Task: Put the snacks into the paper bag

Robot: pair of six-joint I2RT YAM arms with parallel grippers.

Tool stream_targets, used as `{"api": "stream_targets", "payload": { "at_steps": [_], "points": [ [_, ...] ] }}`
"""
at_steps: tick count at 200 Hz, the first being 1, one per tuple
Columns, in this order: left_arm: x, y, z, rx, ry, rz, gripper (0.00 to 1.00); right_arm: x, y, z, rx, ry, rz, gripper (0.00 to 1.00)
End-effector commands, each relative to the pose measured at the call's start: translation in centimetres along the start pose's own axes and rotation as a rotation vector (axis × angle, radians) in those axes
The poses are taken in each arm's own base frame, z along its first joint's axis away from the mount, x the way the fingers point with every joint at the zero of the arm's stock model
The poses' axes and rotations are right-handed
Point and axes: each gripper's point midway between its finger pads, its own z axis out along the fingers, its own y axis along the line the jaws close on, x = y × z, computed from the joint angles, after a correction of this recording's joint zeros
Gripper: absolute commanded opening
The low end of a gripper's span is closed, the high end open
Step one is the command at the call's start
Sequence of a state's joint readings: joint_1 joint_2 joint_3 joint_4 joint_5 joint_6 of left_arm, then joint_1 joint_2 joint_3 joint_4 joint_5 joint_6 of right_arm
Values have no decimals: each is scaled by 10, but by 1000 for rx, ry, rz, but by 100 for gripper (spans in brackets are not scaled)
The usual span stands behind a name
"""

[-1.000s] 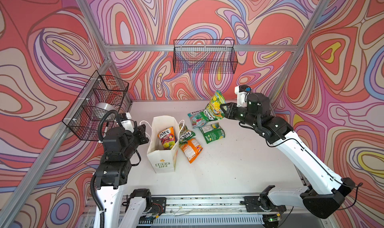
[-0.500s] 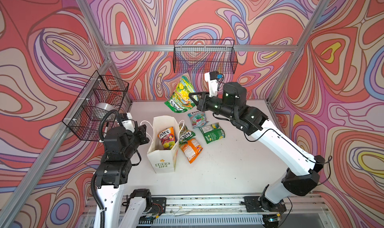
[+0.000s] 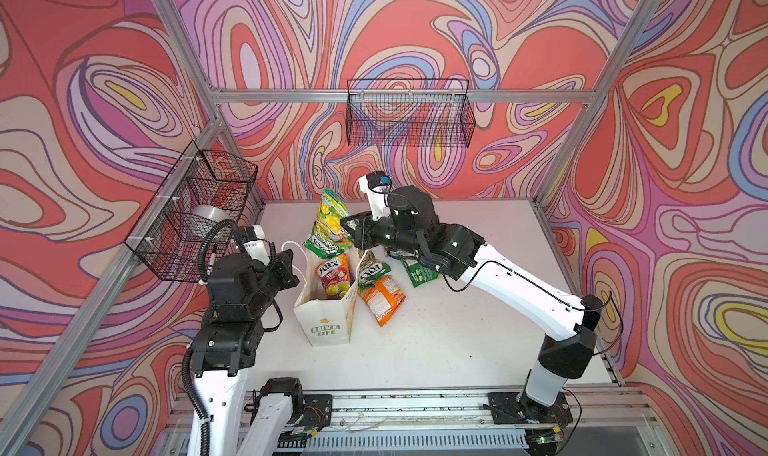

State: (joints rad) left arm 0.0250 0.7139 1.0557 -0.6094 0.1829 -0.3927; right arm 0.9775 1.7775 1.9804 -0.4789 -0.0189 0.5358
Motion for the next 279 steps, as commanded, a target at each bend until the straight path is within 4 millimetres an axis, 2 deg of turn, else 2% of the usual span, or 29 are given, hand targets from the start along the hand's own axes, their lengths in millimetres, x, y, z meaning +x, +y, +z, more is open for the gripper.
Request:
{"api": "stream_targets", "payload": {
  "at_steps": [1,59,92,112,131,150,161,175,194,210,225,249,265,275,279],
  "points": [
    [5,-1,2,12,13,8,0,13,-13,16,84,18,7,0],
    [5,0,2,7,12,9,0,38,-22,32,202,57,-10,0],
    [5,0,3,7,15,9,0,55,-19,44,204,90,-5,0],
    [5,1,4,4,17,8,0,64,-11,52,159,119,-4,2],
    [6,0,4,7,20,10,0,64,-2,52,145,113,-34,13],
    [5,1,3,3,14,10,0,61,10,50,115,98,-65,39],
    [5,1,4,2,16,10,0,57,19,45,92,82,-94,58],
    [5,1,3,2,17,10,0,50,32,36,80,43,-157,72],
    [5,1,3,0,15,10,0,33,43,17,95,-21,-229,80],
    [5,1,3,0,15,10,0,19,43,0,121,-55,-253,85],
    [6,1,4,3,19,10,0,5,35,-16,192,-74,-268,89],
    [6,1,4,4,22,8,0,-11,9,-43,366,-103,-280,98],
    [7,0,5,5,29,6,0,-12,-1,-54,422,-102,-302,98],
    [7,-1,5,13,29,6,0,-3,-5,-48,423,-78,-326,99],
    [7,-2,5,15,28,6,0,-8,-1,-57,402,-88,-323,98]
  ]
}}
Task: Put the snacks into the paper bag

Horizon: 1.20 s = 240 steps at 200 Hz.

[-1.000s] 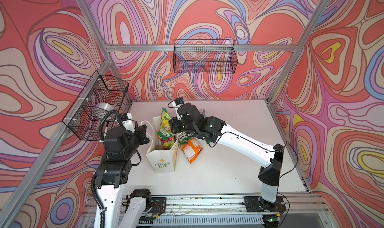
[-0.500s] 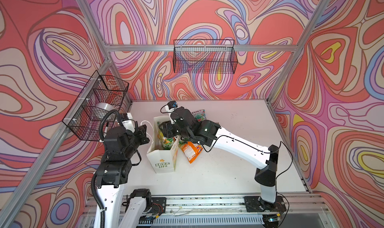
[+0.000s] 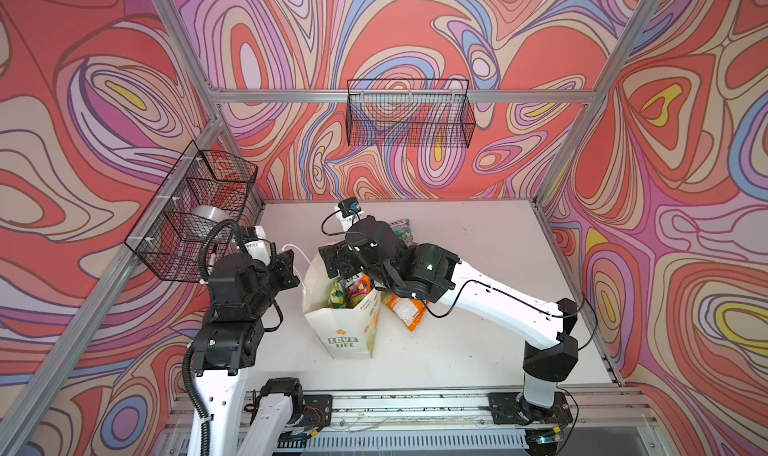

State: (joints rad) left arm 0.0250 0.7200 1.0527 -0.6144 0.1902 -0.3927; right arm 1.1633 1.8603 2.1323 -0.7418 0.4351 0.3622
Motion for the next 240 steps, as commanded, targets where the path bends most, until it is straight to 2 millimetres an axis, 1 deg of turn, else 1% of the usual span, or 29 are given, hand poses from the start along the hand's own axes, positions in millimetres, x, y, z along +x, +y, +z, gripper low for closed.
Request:
{"api": "stream_targets", "payload": {
  "at_steps": [1,18,28,46,67,79,81,87,108,119,128,161,179,204,215,220,225,240],
  "points": [
    [3,-2,2,15,12,9,0,-38,-30,-47,81,-108,-26,98],
    [3,-2,2,17,9,7,0,-36,-17,-47,-1,-110,-38,98],
    [4,-4,3,24,14,6,0,-38,-12,-46,-31,-128,-26,98],
    [5,-8,4,51,25,7,0,-41,-6,-41,-49,-141,-27,98],
    [5,-11,4,70,22,8,0,-42,0,-30,-64,-151,-34,98],
    [4,-11,3,64,16,10,0,-49,2,-28,-96,-167,-28,98],
    [4,-11,3,65,15,11,0,-42,4,-16,-94,-149,-33,98],
    [3,-11,2,67,12,12,0,-40,4,-8,-107,-142,-22,99],
    [2,-15,0,91,4,17,0,-40,2,7,-186,-124,41,98],
    [3,-20,0,116,5,20,0,-42,1,10,-228,-129,78,98],
    [3,-24,-1,139,5,22,0,-42,4,13,-273,-131,98,98],
    [4,-37,-4,213,12,31,0,-46,21,13,-394,-158,111,98],
    [5,-37,-4,208,8,35,0,-49,20,13,-426,-179,132,99],
    [5,-35,-3,194,13,36,0,-53,23,7,-478,-199,142,98],
    [5,-34,-3,189,14,35,0,-50,25,8,-501,-200,142,95],
    [5,-34,-3,189,12,35,0,-48,26,9,-509,-197,143,92],
    [5,-34,-4,188,11,35,0,-47,25,11,-510,-198,145,86],
    [5,-34,-4,185,10,37,0,-46,22,12,-499,-191,153,76]
  ]
}}
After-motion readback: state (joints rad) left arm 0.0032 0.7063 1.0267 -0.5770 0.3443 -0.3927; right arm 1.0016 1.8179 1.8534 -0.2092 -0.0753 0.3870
